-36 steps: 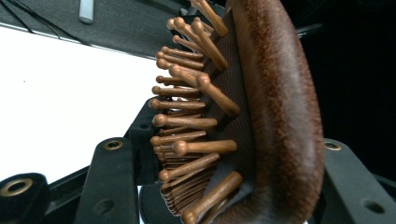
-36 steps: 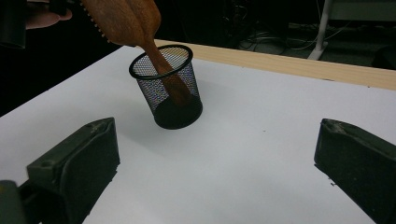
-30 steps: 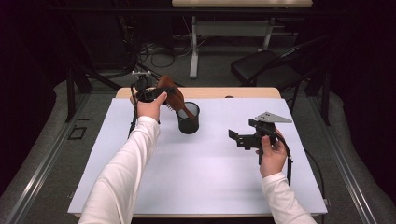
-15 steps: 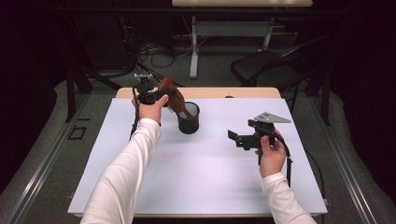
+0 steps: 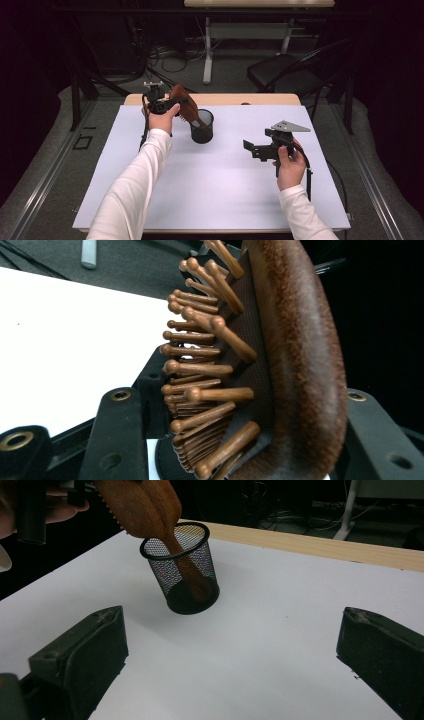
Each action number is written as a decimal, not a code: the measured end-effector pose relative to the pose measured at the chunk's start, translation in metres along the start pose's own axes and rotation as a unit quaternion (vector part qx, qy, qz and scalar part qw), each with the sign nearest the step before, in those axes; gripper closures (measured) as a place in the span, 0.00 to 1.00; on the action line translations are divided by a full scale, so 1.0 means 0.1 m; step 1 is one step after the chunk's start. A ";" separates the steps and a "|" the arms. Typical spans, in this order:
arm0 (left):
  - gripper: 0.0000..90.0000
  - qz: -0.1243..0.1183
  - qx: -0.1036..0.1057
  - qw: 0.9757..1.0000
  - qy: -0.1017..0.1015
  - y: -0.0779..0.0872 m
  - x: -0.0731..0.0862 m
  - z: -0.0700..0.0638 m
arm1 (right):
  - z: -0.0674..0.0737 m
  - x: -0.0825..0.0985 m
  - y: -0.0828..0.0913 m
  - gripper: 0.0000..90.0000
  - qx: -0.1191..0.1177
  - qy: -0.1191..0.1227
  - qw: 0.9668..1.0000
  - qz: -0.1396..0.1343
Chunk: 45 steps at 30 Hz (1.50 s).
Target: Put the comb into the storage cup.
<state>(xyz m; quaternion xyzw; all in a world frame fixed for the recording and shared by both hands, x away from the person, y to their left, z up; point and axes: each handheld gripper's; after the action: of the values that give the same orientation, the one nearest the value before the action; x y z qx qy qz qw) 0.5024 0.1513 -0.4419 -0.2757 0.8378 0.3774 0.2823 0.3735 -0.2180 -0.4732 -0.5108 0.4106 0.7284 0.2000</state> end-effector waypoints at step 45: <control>0.50 0.011 0.003 0.999 0.045 0.03 -0.01 0.16 | -0.01 0.02 -0.02 0.00 -0.002 -0.005 1.000 0.002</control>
<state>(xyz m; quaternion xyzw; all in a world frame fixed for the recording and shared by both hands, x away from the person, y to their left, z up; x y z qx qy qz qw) 0.5050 0.1659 -0.4485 -0.2822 0.8536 0.3653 0.2413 0.3745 -0.2181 -0.4759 -0.5067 0.4086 0.7324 0.1997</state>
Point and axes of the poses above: each handheld gripper's, and its own axes: y roughly backward along the jaws, x roughly out of its underside, z roughly to its left, and after that the axes turned 3 degrees about y, right-handed
